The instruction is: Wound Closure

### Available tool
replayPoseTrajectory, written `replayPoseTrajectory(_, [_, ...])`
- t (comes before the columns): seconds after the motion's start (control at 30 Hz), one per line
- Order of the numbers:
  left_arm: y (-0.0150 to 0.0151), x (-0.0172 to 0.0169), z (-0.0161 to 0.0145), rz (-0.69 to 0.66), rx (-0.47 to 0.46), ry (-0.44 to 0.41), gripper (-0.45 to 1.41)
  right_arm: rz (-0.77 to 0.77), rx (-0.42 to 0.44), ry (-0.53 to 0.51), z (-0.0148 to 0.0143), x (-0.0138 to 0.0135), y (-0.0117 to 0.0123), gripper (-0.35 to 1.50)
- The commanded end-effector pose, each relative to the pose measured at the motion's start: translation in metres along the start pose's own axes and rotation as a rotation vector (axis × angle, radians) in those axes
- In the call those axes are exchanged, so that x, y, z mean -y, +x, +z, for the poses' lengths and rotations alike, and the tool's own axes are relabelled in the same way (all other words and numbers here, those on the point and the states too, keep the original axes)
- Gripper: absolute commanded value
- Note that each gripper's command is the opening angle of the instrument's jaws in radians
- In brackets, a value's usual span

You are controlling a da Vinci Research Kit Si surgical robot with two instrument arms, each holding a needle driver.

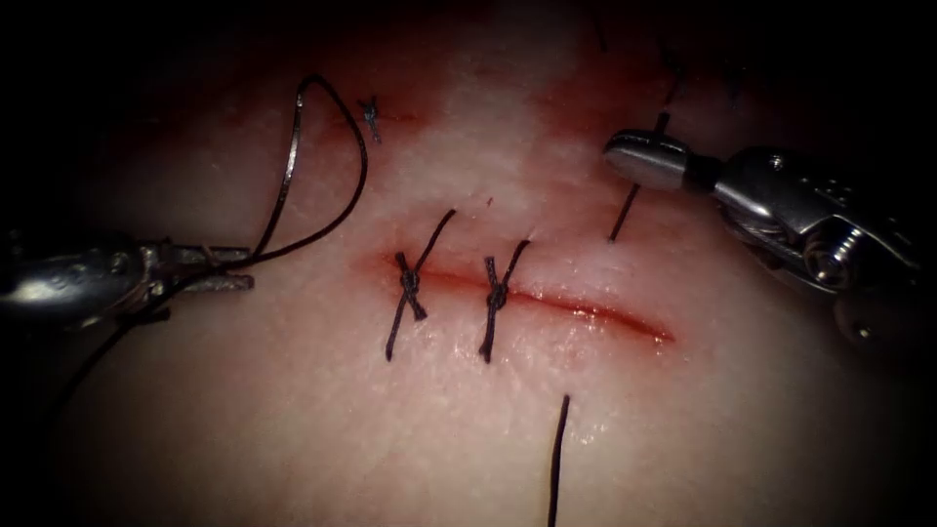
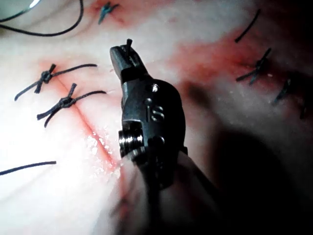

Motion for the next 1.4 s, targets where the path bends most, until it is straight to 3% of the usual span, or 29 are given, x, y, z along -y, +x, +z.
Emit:
replayPoseTrajectory(0.03, [-0.0005, 0.0001, 0.0008, 0.001, 0.003, 0.006, -0.45, 0.001, 0.002, 0.015, 0.0002, 0.0001, -0.0008, 0.72])
replayPoseTrajectory(0.07, [-0.0011, 0.0008, 0.0007, 0.005, 0.015, 0.020, -0.45, 0.000, 0.003, 0.025, -0.0005, 0.0000, -0.0008, 0.93])
replayPoseTrajectory(0.1, [-0.0011, 0.0008, 0.0007, 0.005, 0.015, 0.020, -0.45, 0.000, 0.003, 0.025, -0.0005, 0.0000, -0.0008, 0.93])
replayPoseTrajectory(0.13, [-0.0017, 0.0015, 0.0006, 0.007, 0.020, 0.040, -0.45, -0.001, 0.006, 0.038, -0.0015, -0.0003, -0.0008, 1.14])
replayPoseTrajectory(0.17, [-0.0020, 0.0018, 0.0006, 0.007, 0.024, 0.047, -0.30, -0.007, 0.007, 0.044, -0.0021, -0.0004, -0.0008, 1.23])
replayPoseTrajectory(0.2, [-0.0022, 0.0021, 0.0007, 0.012, 0.025, 0.056, -0.01, -0.001, 0.009, 0.041, -0.0026, -0.0005, -0.0008, 1.29])
replayPoseTrajectory(0.23, [-0.0023, 0.0024, 0.0008, 0.010, 0.026, 0.064, 0.42, 0.000, 0.008, 0.038, -0.0031, -0.0007, -0.0007, 1.35])
replayPoseTrajectory(0.27, [-0.0023, 0.0024, 0.0008, 0.010, 0.026, 0.064, 0.42, 0.000, 0.008, 0.038, -0.0031, -0.0007, -0.0007, 1.35])
replayPoseTrajectory(0.33, [-0.0024, 0.0027, 0.0009, 0.012, 0.028, 0.101, 0.84, 0.006, 0.001, 0.005, -0.0045, -0.0013, -0.0003, 1.48])
replayPoseTrajectory(0.37, [-0.0023, 0.0027, 0.0008, 0.021, 0.032, 0.111, 0.98, 0.006, 0.003, 0.009, -0.0050, -0.0014, -0.0003, 1.48])
replayPoseTrajectory(0.43, [-0.0022, 0.0026, 0.0007, 0.036, 0.031, 0.114, 1.06, 0.006, 0.008, 0.014, -0.0055, -0.0016, -0.0002, 1.45])
replayPoseTrajectory(0.57, [-0.0015, 0.0019, 0.0000, 0.120, 0.041, 0.116, 1.36, -0.271, 0.046, 0.038, -0.0068, -0.0021, 0.0003, 1.24])
replayPoseTrajectory(0.67, [-0.0016, 0.0004, -0.0014, 0.225, 0.044, 0.107, 1.40, -0.434, 0.040, 0.041, -0.0071, -0.0023, 0.0012, 1.24])
replayPoseTrajectory(0.8, [-0.0031, -0.0005, -0.0044, 0.367, 0.050, 0.096, 1.40, -0.509, 0.061, 0.049, -0.0073, -0.0021, 0.0022, 1.29])
replayPoseTrajectory(0.93, [-0.0050, -0.0008, -0.0072, 0.483, 0.086, 0.122, 1.40, -0.528, 0.124, 0.068, -0.0072, -0.0019, 0.0020, 1.29])
replayPoseTrajectory(1.07, [-0.0065, -0.0020, -0.0103, 0.578, 0.089, 0.110, 1.38, -0.530, 0.122, 0.064, -0.0070, -0.0019, 0.0018, 1.33])
replayPoseTrajectory(1.2, [-0.0063, -0.0037, -0.0119, 0.649, 0.057, 0.076, 1.36, -0.544, 0.120, 0.062, -0.0068, -0.0019, 0.0015, 1.38])
replayPoseTrajectory(1.37, [-0.0037, -0.0073, -0.0138, 0.709, -0.039, 0.018, 1.36, -0.549, 0.117, 0.061, -0.0067, -0.0020, 0.0011, 1.40])
replayPoseTrajectory(1.4, [-0.0030, -0.0078, -0.0140, 0.728, -0.051, 0.024, 1.26, -0.549, 0.117, 0.061, -0.0067, -0.0019, 0.0011, 1.40])
